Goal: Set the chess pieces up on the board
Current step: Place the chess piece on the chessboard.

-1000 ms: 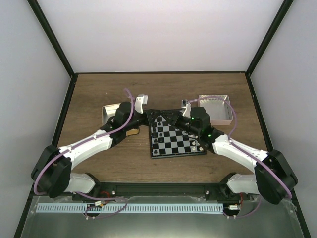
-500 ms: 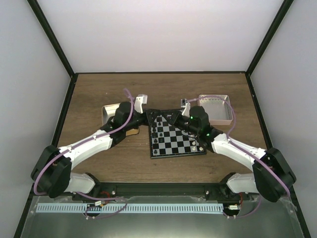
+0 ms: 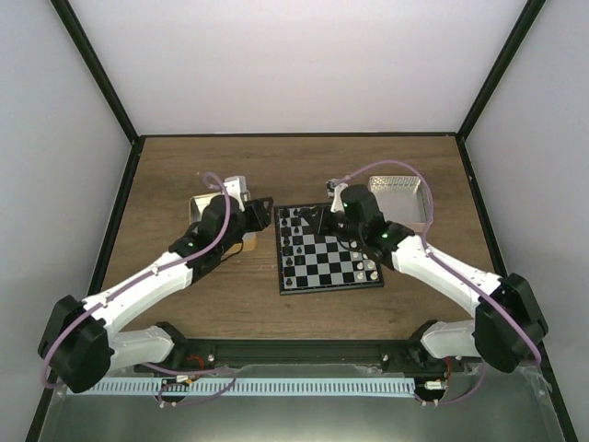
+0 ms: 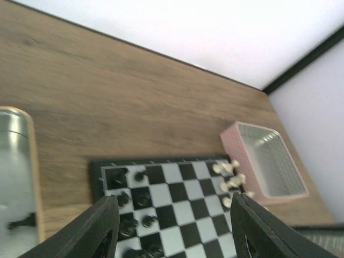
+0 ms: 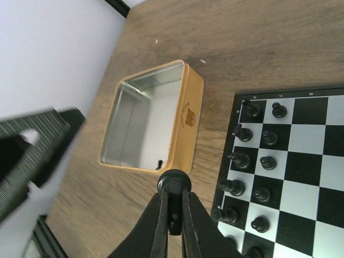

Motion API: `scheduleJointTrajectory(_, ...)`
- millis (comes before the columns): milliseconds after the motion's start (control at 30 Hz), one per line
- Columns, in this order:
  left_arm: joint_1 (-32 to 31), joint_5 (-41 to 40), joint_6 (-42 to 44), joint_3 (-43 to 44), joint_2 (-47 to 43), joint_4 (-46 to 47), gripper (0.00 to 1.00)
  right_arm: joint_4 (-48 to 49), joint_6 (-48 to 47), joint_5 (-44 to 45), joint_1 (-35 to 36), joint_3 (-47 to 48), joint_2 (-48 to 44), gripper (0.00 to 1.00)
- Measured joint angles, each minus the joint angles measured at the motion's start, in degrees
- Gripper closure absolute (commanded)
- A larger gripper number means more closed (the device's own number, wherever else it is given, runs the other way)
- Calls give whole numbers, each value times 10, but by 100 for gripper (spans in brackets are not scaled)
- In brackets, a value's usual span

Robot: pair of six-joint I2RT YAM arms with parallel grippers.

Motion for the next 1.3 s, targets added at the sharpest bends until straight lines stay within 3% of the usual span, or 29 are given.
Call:
scheduleJointTrajectory(233,1,-126,71,40,-57,-71,37,-172,-95,54,62,97,57,99)
scheduleJointTrajectory(567,1,-261,163,40,-181,-77,30,-340,-129,103,163,182,170,99)
scheduleJointTrajectory(1300,1,-289,171,10,-205,-68,28,-427,-127,153,196,254,279,99)
